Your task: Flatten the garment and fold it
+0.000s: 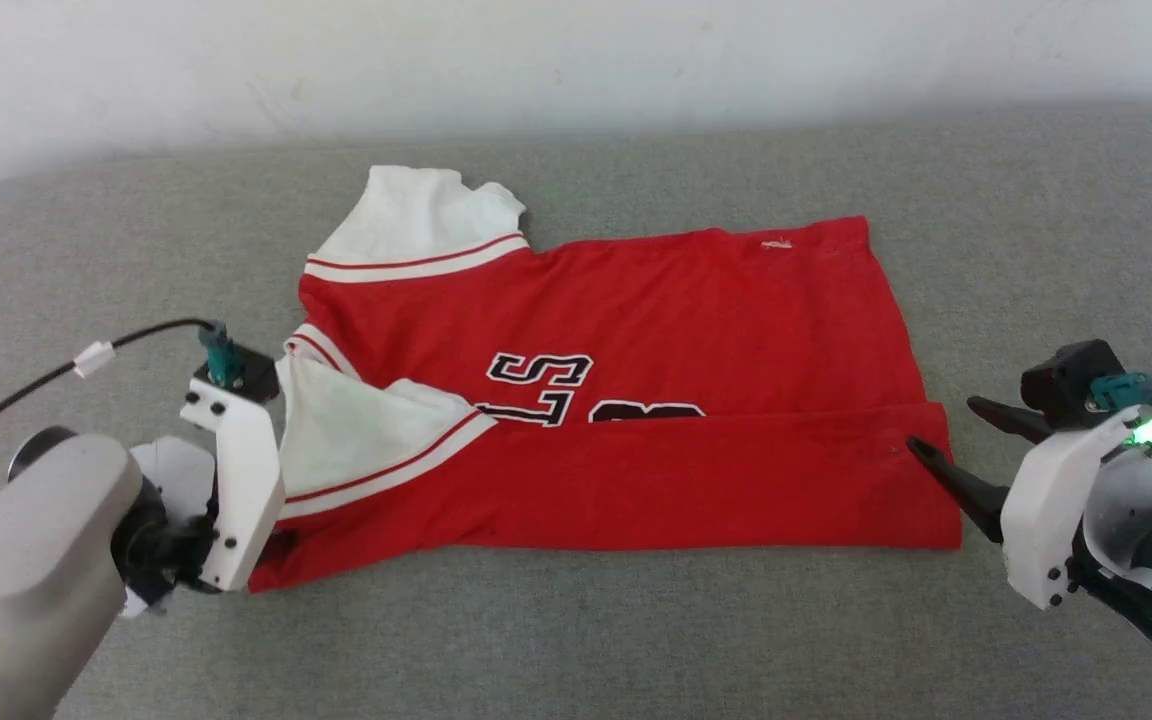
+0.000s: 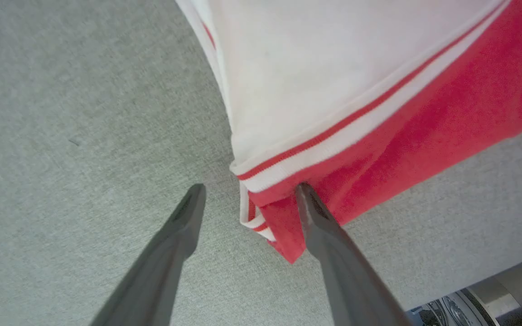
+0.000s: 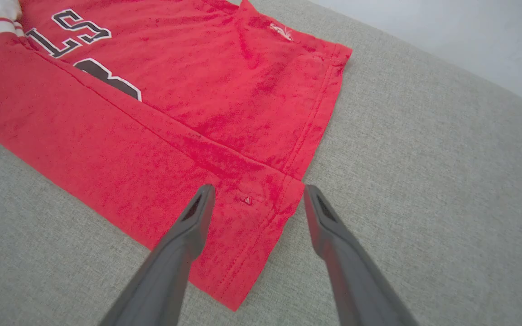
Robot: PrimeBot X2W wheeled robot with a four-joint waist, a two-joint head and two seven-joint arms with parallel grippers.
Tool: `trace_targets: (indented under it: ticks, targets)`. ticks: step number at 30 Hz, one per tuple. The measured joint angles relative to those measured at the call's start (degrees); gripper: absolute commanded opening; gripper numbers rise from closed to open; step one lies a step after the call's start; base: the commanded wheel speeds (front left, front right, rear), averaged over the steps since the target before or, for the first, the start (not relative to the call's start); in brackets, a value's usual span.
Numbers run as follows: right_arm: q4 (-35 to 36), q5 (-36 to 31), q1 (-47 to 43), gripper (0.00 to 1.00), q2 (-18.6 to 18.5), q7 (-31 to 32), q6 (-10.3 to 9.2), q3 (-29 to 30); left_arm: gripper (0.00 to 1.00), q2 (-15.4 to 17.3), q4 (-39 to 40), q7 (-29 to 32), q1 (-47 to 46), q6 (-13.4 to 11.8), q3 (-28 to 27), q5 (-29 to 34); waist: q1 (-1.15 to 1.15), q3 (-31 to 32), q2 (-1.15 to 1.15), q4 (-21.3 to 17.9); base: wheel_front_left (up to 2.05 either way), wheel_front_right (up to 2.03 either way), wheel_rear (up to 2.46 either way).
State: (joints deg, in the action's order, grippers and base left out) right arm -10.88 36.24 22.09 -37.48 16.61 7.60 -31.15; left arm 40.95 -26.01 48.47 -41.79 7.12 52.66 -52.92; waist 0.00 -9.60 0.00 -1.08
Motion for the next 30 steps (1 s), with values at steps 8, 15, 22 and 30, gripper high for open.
trace_targets:
  ticks: [8,15,22,30]
  targets:
    - [-0.8,0.6,2.4,1.0,0.3,0.4,0.0,-1.5,0.0,-1.6,-5.6,-1.2,-0.4,0.4,1.8,-0.7,-0.01,-1.3,0.0,-1.5,0.0,0.0,0.0]
    - [0.8,2.4,7.9,1.0,-3.5,7.6,-0.02,-4.7,0.0,-0.9,-3.7,-3.7,-1.0,0.4,5.2,-3.3,0.0,0.4,0.0,-1.1,0.0,0.0,0.0]
    - [2.1,7.2,15.0,1.0,-7.1,23.8,-0.05,-13.5,0.0,0.3,0.6,-5.4,-2.2,0.4,8.2,-5.2,0.0,1.9,0.0,0.0,0.0,0.0,0.0]
    - [-8.3,11.3,16.5,1.0,-5.0,29.6,-0.05,-18.0,0.0,-0.3,1.8,-7.0,-6.0,0.4,10.3,-5.6,0.0,0.3,0.0,2.1,0.0,0.0,0.0]
